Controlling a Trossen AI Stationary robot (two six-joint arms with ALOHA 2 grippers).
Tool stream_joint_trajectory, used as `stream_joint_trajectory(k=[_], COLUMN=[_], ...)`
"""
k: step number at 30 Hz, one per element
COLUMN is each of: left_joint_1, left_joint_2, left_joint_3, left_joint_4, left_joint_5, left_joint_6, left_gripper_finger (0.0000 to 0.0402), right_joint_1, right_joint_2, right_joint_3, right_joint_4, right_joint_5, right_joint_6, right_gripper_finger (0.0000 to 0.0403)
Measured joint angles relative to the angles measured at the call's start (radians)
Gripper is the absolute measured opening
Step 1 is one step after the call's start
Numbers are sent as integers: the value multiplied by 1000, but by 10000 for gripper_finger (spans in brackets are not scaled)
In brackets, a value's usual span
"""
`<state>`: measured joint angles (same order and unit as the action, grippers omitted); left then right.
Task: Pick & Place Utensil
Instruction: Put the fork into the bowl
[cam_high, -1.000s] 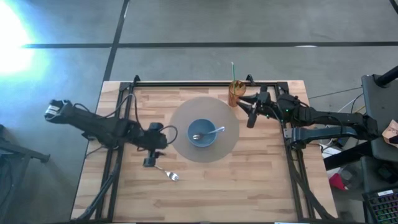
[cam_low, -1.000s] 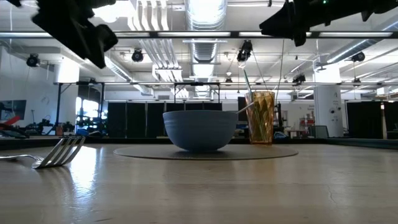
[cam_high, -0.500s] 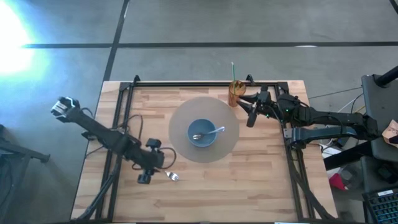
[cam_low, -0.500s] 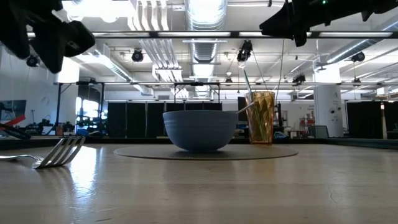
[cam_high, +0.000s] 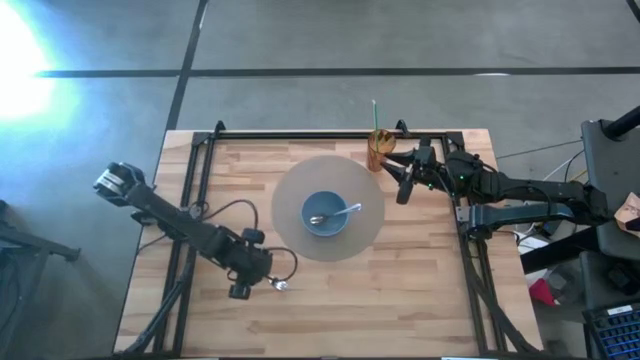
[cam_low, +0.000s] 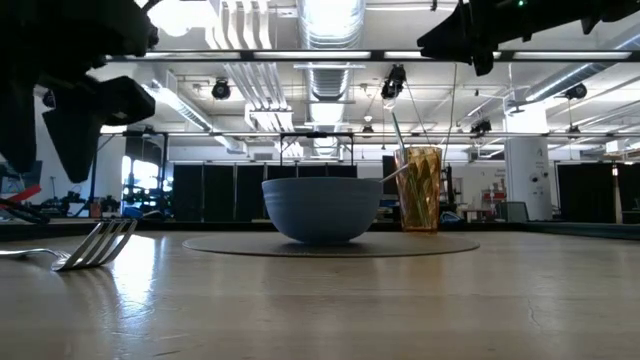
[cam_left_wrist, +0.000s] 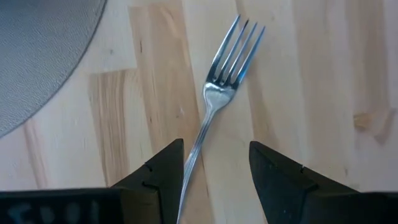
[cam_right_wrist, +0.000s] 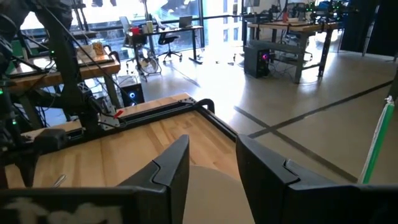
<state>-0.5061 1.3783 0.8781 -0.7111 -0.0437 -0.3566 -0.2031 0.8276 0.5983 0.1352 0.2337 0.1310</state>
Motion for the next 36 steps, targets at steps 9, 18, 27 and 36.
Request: stream_joint_trajectory(k=[9, 18, 27, 36], left_joint_1=[0, 0, 1, 1], left_joint_2=[100, 175, 198, 196], left_joint_3=[-2, -2, -24, -47], left_joint_4=[-7, -11, -8, 16], left_joint_5=[0, -7, -33, -32], left_joint_6=[16, 82, 93, 86], left_gripper_finger=[174, 174, 174, 169], right_joint_1=[0, 0, 0, 0], right_joint_2=[0, 0, 1, 1], right_joint_3=[0, 0, 0, 0], right_joint_4=[0, -4, -5, -5], right_joint_5=[0, -1, -1, -1], right_joint_6=[-2, 23, 30, 27], right_gripper_finger=[119, 106, 95, 98])
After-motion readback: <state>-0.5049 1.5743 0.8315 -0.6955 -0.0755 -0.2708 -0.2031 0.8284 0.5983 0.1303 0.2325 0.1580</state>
